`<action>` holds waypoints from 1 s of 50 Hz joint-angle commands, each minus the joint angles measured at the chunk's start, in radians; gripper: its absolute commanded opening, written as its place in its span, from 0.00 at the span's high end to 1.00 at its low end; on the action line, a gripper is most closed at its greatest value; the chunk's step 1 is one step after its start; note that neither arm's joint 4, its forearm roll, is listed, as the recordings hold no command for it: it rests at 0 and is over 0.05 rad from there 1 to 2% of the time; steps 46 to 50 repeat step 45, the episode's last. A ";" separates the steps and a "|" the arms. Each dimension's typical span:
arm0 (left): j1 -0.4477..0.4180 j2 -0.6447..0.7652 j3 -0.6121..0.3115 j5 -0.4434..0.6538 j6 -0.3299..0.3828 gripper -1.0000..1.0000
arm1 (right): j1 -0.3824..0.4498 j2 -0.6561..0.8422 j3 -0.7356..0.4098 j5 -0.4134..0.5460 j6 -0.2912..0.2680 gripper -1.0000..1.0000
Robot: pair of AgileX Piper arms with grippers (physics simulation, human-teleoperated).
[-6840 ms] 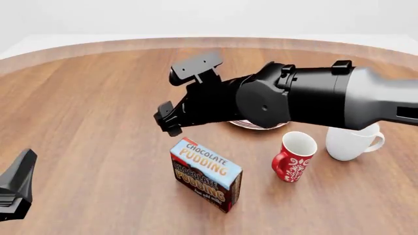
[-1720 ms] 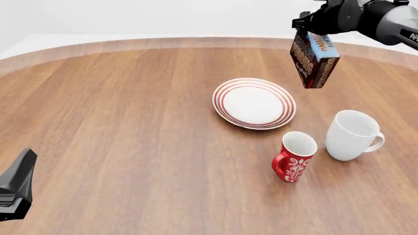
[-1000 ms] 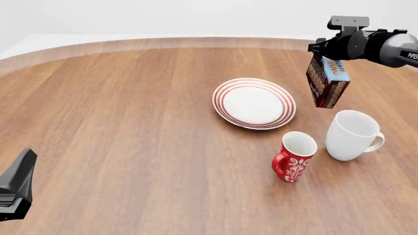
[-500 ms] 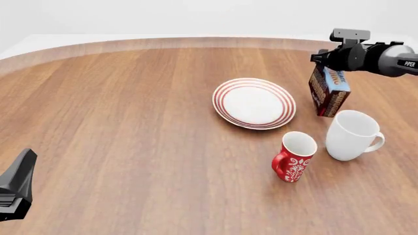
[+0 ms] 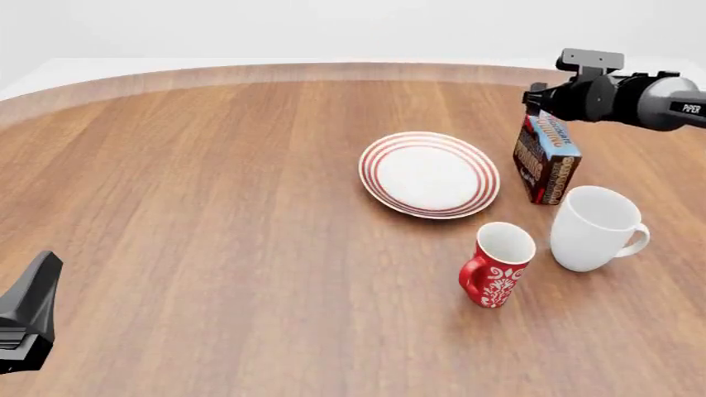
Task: Put the chocolate pudding to the right of the plate.
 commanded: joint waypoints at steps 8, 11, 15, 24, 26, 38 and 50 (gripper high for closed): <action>0.000 0.000 0.000 0.000 0.000 0.00 | 0.092 -0.340 0.068 0.077 -0.022 0.00; 0.000 0.000 0.000 0.000 0.000 0.00 | 0.118 -0.482 0.090 0.107 -0.060 0.00; 0.000 0.000 0.000 0.000 0.000 0.00 | 0.184 -0.726 0.176 0.129 -0.119 0.00; 0.000 0.000 0.000 0.000 0.000 0.00 | 0.466 -1.449 0.619 0.179 -0.271 0.00; 0.000 0.000 0.000 0.000 0.000 0.00 | 0.504 -1.652 0.787 0.188 -0.275 0.00; 0.000 0.000 0.000 0.000 0.000 0.00 | 0.298 -2.181 1.553 -0.135 0.164 0.00; 0.000 0.000 0.000 0.000 0.000 0.00 | -0.047 -2.181 1.683 -0.363 0.363 0.00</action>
